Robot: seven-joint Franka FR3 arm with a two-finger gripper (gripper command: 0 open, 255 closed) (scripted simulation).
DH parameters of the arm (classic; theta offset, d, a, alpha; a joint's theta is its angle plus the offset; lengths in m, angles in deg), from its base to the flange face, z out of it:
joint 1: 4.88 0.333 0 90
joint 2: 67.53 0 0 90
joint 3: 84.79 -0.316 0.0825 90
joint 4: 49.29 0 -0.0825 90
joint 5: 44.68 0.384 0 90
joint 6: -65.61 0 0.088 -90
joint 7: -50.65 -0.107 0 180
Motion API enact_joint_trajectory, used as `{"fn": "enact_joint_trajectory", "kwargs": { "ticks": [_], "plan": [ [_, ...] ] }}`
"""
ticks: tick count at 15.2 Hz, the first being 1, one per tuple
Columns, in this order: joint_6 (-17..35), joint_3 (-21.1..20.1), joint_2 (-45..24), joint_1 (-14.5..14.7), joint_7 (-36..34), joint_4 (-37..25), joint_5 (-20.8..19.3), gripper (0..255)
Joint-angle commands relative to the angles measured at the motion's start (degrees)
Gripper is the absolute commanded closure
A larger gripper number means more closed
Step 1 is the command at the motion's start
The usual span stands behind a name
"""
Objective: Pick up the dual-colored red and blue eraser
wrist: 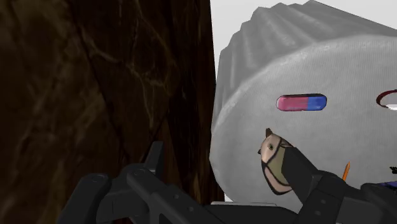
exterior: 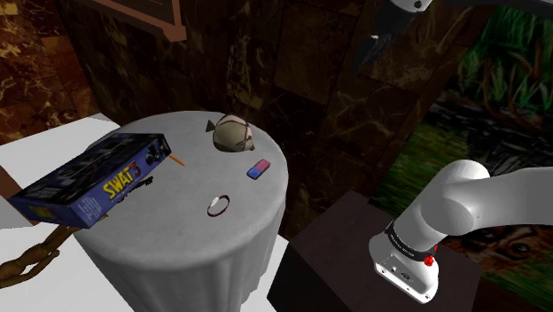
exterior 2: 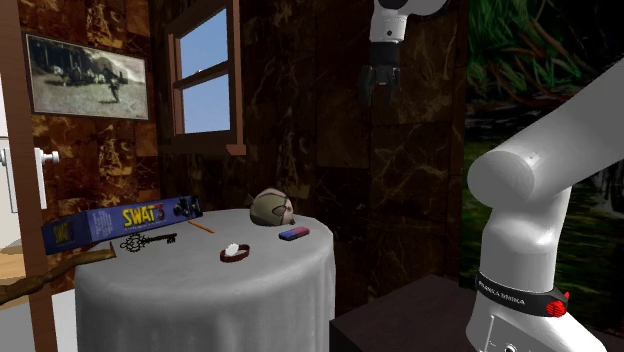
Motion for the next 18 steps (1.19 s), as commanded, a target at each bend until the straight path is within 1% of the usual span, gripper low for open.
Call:
{"fn": "enact_joint_trajectory", "kwargs": {
  "ticks": [1, 6, 10, 14, 18],
  "plan": [
    [0.00, 0.00, 0.00, 0.00, 0.00, 0.00, 0.00, 0],
    [5.10, -5.52, 0.12, -2.46, -14.56, 7.36, 4.00, 0],
    [9.71, -10.39, -1.70, -4.17, -26.23, 11.60, 7.63, 0],
    [14.94, -15.61, -5.37, -5.93, -37.87, 14.28, 11.29, 0],
    [20.79, -21.11, -10.92, -8.04, -49.53, 15.38, 14.43, 0]
  ]
}}
